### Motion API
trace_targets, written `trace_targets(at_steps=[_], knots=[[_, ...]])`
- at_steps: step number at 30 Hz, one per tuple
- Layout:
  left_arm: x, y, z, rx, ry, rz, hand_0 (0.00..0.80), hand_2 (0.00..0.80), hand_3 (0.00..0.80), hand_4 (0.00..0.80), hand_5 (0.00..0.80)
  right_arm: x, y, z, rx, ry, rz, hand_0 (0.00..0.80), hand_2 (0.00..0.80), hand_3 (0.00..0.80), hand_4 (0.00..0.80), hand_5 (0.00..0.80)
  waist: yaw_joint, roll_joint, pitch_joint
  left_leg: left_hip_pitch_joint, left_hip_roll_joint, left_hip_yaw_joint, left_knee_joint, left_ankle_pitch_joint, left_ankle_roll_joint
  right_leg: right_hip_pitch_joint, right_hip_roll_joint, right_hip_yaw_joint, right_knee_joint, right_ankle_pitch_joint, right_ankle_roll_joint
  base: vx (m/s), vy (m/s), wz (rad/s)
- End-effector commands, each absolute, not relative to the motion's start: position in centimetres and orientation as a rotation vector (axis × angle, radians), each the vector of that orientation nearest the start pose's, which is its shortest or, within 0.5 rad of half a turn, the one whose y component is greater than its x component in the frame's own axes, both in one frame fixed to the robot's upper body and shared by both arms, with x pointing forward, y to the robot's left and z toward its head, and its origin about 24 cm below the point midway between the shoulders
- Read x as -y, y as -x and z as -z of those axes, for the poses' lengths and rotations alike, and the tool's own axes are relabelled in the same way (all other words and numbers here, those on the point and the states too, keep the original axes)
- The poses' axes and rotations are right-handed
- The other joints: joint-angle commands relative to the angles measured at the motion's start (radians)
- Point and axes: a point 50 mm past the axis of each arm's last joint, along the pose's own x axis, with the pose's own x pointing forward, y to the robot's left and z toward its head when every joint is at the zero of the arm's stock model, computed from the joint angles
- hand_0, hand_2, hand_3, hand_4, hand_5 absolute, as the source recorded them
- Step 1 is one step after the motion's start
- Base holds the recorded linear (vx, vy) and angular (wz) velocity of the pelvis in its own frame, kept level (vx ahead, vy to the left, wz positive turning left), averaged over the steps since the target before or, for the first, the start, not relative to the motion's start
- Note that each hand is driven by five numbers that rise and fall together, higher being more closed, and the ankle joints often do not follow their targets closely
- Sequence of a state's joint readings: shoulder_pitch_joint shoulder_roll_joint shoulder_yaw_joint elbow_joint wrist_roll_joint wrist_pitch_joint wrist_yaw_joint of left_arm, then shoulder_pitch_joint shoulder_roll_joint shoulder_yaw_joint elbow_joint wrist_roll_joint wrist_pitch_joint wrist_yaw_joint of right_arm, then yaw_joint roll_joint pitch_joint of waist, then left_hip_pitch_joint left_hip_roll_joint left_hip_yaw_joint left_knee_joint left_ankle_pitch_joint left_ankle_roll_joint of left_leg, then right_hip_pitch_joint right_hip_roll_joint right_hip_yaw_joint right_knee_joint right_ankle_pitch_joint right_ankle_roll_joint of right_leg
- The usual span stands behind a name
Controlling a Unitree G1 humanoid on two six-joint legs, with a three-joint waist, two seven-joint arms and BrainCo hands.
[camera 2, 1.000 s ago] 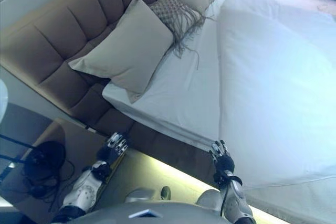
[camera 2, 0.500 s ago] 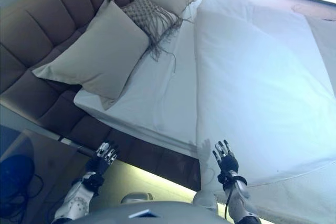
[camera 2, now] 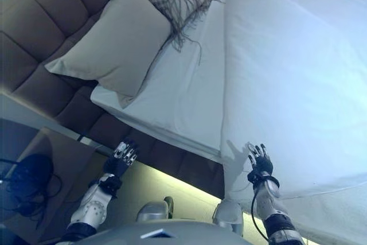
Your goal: Make the bed neatly
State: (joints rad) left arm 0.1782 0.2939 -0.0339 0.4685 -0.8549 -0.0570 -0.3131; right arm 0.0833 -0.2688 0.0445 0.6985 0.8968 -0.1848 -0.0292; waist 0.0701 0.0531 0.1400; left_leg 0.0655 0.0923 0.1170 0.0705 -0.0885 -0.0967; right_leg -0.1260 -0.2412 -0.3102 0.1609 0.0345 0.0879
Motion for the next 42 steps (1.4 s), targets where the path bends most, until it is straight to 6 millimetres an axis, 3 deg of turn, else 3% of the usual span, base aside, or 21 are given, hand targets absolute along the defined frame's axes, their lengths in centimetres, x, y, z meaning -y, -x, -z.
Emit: trace_targets(at_steps=[1, 4, 7, 8, 10, 13, 15, 18, 23, 25, 28, 32, 42], knots=[[-24.4, -18.6, 4.7, -0.316, 0.531, -0.003, 0.0, 0.0, 0.0, 0.0, 0.0, 26.3, -15.9, 9.7, -0.459, -0.567, 0.55, 0.0, 0.0, 0.0, 0.0, 0.0, 0.007, -0.025, -0.015, -0.062, 0.018, -0.023, 0.075, 0.001, 0.053, 0.012, -0.129, 0.032, 0.061, 0.011, 0.115, 0.108, -0.139, -0.16], [-24.3, -19.3, 4.3, -0.307, 0.517, 0.009, 0.0, 0.0, 0.0, 0.0, 0.0, 27.4, -15.2, 10.1, -0.466, -0.575, 0.594, 0.0, 0.0, 0.0, 0.0, 0.0, 0.001, -0.03, -0.011, -0.08, 0.047, -0.021, 0.117, -0.004, 0.044, 0.013, -0.102, 0.033, 0.053, 0.006, 0.116, 0.042, -0.184, -0.02], [-24.1, -20.1, 4.2, -0.306, 0.52, 0.016, 0.0, 0.0, 0.0, 0.0, 0.0, 28.9, -14.6, 10.2, -0.455, -0.578, 0.67, 0.0, 0.0, 0.0, 0.0, 0.0, -0.001, -0.03, 0.023, -0.139, 0.103, -0.042, 0.211, -0.006, 0.013, 0.008, -0.077, 0.03, 0.081, -0.016, 0.103, 0.018, -0.201, 0.07], [-23.8, -19.9, 4.5, -0.317, 0.535, 0.016, 0.0, 0.0, 0.0, 0.0, 0.0, 29.7, -14.2, 10.1, -0.459, -0.562, 0.714, 0.0, 0.0, 0.0, 0.0, 0.0, -0.005, -0.021, 0.035, -0.145, 0.122, -0.053, 0.206, 0.013, 0.003, 0.007, -0.07, 0.04, 0.091, -0.022, 0.101, 0.028, 0.028, 0.1], [-22.3, -20.9, 4.2, -0.255, 0.584, 0.044, 0.0, 0.0, 0.0, 0.0, 0.0, 31.8, -15.9, 8.6, -0.372, -0.55, 0.746, 0.0, 0.0, 0.0, 0.0, 0.0, -0.015, 0.011, 0.078, -0.2, 0.138, -0.099, 0.168, 0.041, -0.009, -0.099, -0.075, 0.09, 0.145, -0.04, 0.099, -0.264, 0.195, -0.01], [-21.1, -23.8, 2.1, -0.123, 0.6, 0.102, 0.0, 0.0, 0.0, 0.0, 0.0, 33.4, -18.5, 6.4, -0.207, -0.571, 0.749, 0.0, 0.0, 0.0, 0.0, 0.0, -0.027, 0.034, 0.15, -0.311, 0.122, -0.1, 0.135, 0.074, -0.006, -0.264, -0.088, 0.123, 0.19, -0.028, 0.1, -0.623, 0.19, -0.22], [-20.6, -25.8, 0.2, -0.041, 0.582, 0.149, 0.0, 0.0, 0.0, 0.0, 0.0, 33.9, -19.9, 5.2, -0.115, -0.6, 0.763, 0.0, 0.0, 0.0, 0.0, 0.0, -0.022, 0.028, 0.215, -0.421, 0.113, -0.084, 0.16, 0.086, -0.01, -0.355, -0.112, 0.107, 0.221, -0.011, 0.11, -0.443, 0.001, 0.08], [-20.7, -26.6, -1.4, 0.007, 0.568, 0.148, 0.0, 0.0, 0.0, 0.0, 0.0, 34.8, -21.7, 3.1, -0.049, -0.59, 0.755, 0.0, 0.0, 0.0, 0.0, 0.0, -0.008, 0.017, 0.26, -0.51, 0.106, -0.081, 0.237, 0.064, -0.012, -0.425, -0.145, 0.093, 0.277, -0.012, 0.121, -0.198, -0.02, 0.22], [-21.4, -27.4, -2.6, 0.027, 0.578, 0.126, 0.0, 0.0, 0.0, 0.0, 0.0, 36.1, -23.9, 0.2, 0.026, -0.613, 0.721, 0.0, 0.0, 0.0, 0.0, 0.0, 0.003, 0.011, 0.293, -0.607, 0.099, -0.076, 0.323, 0.064, -0.009, -0.495, -0.174, 0.103, 0.329, -0.007, 0.105, -0.093, -0.005, -0.05], [-21.6, -27.6, -2.9, 0.03, 0.569, 0.133, 0.0, 0.0, 0.0, 0.0, 0.0, 36.4, -24.2, -0.3, 0.053, -0.639, 0.701, 0.0, 0.0, 0.0, 0.0, 0.0, 0.015, 0.012, 0.301, -0.622, 0.1, -0.084, 0.35, 0.032, -0.014, -0.504, -0.183, 0.107, 0.363, -0.038, 0.114, 0.022, -0.075, 0.04], [-22.2, -27.7, -3.4, 0.036, 0.542, 0.13, 0.0, 0.0, 0.0, 0.0, 0.0, 36.2, -24.8, -0.7, 0.077, -0.677, 0.668, 0.0, 0.0, 0.0, 0.0, 0.0, 0.032, 0.0, 0.314, -0.661, 0.103, -0.094, 0.379, 0.025, -0.013, -0.525, -0.192, 0.099, 0.388, -0.043, 0.113, -0.029, -0.119, 0.08], [-22.2, -28.1, -3.9, 0.046, 0.544, 0.142, 0.0, 0.0, 0.0, 0.0, 0.0, 37.0, -25.4, -1.6, 0.119, -0.717, 0.672, 0.0, 0.0, 0.0, 0.0, 0.0, 0.045, 0.016, 0.324, -0.693, 0.096, -0.093, 0.388, 0.03, -0.011, -0.543, -0.204, 0.098, 0.397, -0.048, 0.113, -0.014, -0.021, 0.09], [-22.5, -29.0, -5.8, 0.076, 0.505, 0.186, 0.0, 0.0, 0.0, 0.0, 0.0, 40.1, -25.8, -3.6, 0.072, -0.76, 0.843, 0.0, 0.0, 0.0, 0.0, 0.0, 0.094, 0.029, 0.342, -0.75, 0.078, -0.111, 0.41, 0.041, -0.007, -0.562, -0.224, 0.076, 0.406, -0.038, 0.119, 0.008, -0.051, 0.14]])
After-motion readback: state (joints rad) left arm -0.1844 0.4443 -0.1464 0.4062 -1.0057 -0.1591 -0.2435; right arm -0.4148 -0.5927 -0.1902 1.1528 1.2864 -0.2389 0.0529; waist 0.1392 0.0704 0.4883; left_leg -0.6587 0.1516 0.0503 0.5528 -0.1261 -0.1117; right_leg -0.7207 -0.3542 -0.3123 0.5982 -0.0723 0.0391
